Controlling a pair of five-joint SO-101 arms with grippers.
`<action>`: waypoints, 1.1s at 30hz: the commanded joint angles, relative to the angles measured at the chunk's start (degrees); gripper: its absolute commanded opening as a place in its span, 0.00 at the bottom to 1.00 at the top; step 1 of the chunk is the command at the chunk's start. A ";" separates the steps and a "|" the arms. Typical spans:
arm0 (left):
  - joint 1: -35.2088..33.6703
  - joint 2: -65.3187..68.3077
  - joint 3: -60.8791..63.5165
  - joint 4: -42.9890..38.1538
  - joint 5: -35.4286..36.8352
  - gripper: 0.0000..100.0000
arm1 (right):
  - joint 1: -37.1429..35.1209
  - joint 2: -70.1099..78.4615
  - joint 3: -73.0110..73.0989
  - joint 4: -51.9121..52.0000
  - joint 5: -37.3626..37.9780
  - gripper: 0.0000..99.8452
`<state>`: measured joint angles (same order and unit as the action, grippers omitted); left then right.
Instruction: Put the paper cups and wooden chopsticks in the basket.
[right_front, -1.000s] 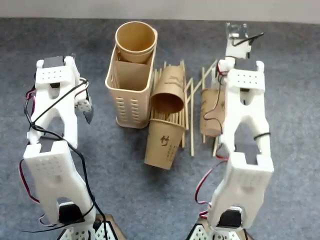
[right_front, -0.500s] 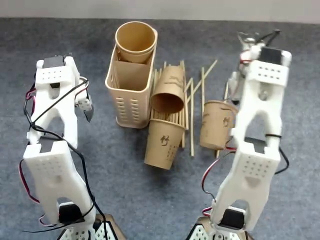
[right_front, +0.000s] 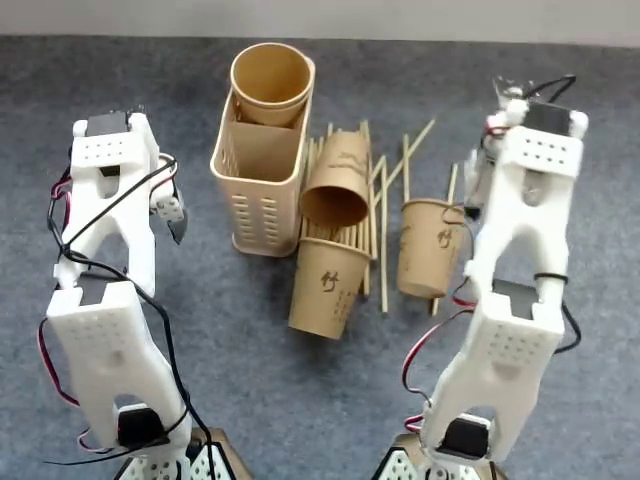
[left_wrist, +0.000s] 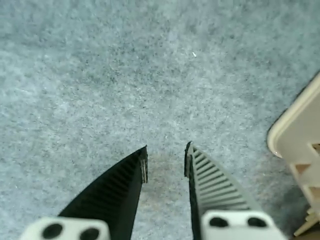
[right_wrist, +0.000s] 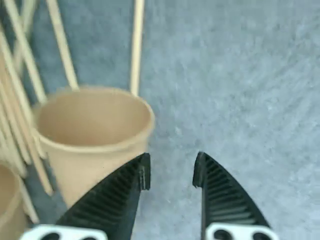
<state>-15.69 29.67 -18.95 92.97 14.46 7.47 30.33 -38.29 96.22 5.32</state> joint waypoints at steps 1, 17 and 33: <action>-0.66 -3.21 -0.13 -0.26 0.53 0.14 | -2.77 -3.91 -2.51 -5.93 -6.15 0.16; -1.36 -3.21 -0.22 -0.62 0.53 0.14 | -6.20 -13.41 2.07 4.97 1.23 0.16; -1.89 -3.21 -0.31 -0.44 0.62 0.14 | -8.22 -36.26 36.62 -14.73 1.67 0.16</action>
<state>-16.75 29.67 -18.95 92.88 14.46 -0.09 -6.42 1.19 86.46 10.77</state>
